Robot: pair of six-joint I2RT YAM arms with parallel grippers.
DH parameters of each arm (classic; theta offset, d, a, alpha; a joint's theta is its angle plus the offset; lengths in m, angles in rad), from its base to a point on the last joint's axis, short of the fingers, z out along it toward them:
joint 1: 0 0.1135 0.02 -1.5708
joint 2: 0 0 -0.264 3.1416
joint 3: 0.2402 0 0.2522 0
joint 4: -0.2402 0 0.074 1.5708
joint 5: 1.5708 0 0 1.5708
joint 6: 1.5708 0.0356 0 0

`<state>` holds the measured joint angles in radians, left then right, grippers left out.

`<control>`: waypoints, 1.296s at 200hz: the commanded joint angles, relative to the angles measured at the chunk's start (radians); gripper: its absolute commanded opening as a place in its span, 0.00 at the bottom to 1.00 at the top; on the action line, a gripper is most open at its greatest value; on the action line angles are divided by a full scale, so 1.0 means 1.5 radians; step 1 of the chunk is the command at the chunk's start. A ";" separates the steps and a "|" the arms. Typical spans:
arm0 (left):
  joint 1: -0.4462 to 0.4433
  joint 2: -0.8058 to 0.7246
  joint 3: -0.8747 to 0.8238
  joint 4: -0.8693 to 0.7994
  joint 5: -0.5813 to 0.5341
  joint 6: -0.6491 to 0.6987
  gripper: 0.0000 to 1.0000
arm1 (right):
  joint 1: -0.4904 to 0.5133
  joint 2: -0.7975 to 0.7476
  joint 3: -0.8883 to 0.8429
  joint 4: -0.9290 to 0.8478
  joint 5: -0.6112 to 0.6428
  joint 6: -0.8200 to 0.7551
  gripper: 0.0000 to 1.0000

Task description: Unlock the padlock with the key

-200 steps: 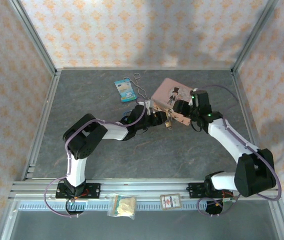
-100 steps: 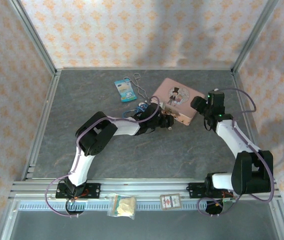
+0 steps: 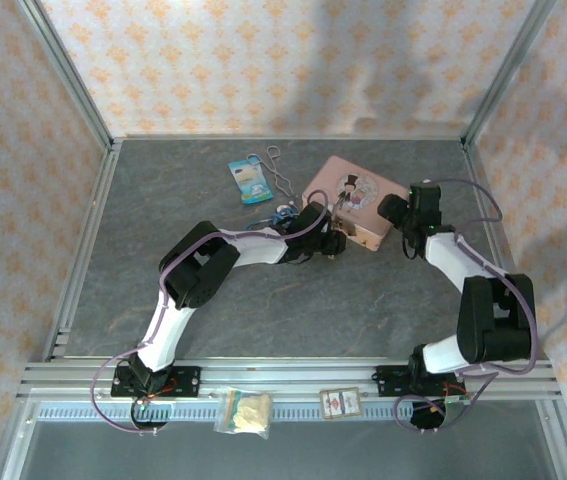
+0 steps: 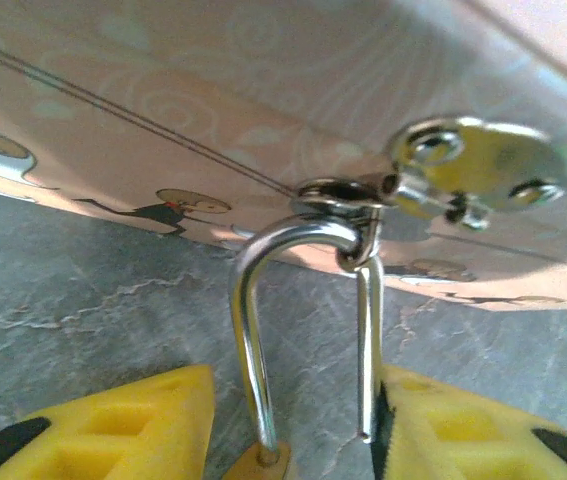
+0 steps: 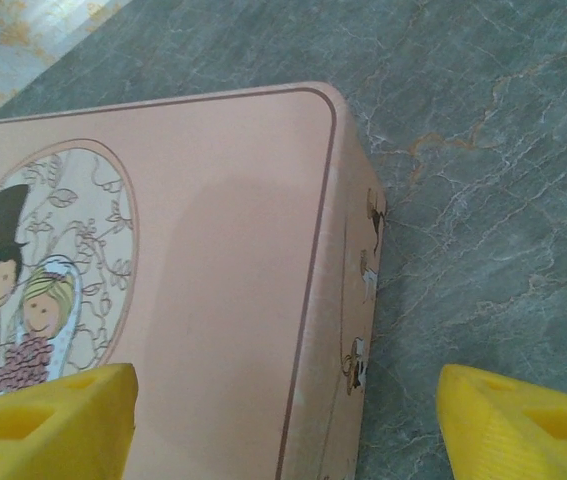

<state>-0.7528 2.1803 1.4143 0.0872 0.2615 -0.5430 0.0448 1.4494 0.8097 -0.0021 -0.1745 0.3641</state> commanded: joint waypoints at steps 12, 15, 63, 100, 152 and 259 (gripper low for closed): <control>-0.001 0.024 0.026 -0.159 -0.056 0.074 0.43 | -0.001 0.027 0.007 0.020 0.054 0.016 0.77; -0.001 0.024 0.025 -0.164 -0.056 0.077 0.43 | -0.001 0.029 0.005 0.021 0.055 0.017 0.77; 0.004 -0.009 -0.026 -0.127 -0.026 0.071 0.28 | 0.000 0.055 -0.005 0.045 0.037 0.034 0.74; 0.014 -0.034 -0.077 -0.023 0.041 0.019 0.14 | -0.001 0.063 -0.011 0.052 0.026 0.041 0.70; 0.044 -0.096 -0.218 0.244 0.101 -0.114 0.13 | -0.001 0.081 -0.017 0.058 0.011 0.049 0.62; 0.052 -0.085 -0.304 0.553 0.111 -0.239 0.00 | -0.001 0.035 -0.030 0.061 -0.013 0.046 0.56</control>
<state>-0.6674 2.0426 0.9264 0.7898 0.4141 -0.8768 0.0467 1.5623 0.7715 0.1013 -0.2100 0.4438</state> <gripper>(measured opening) 0.146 0.525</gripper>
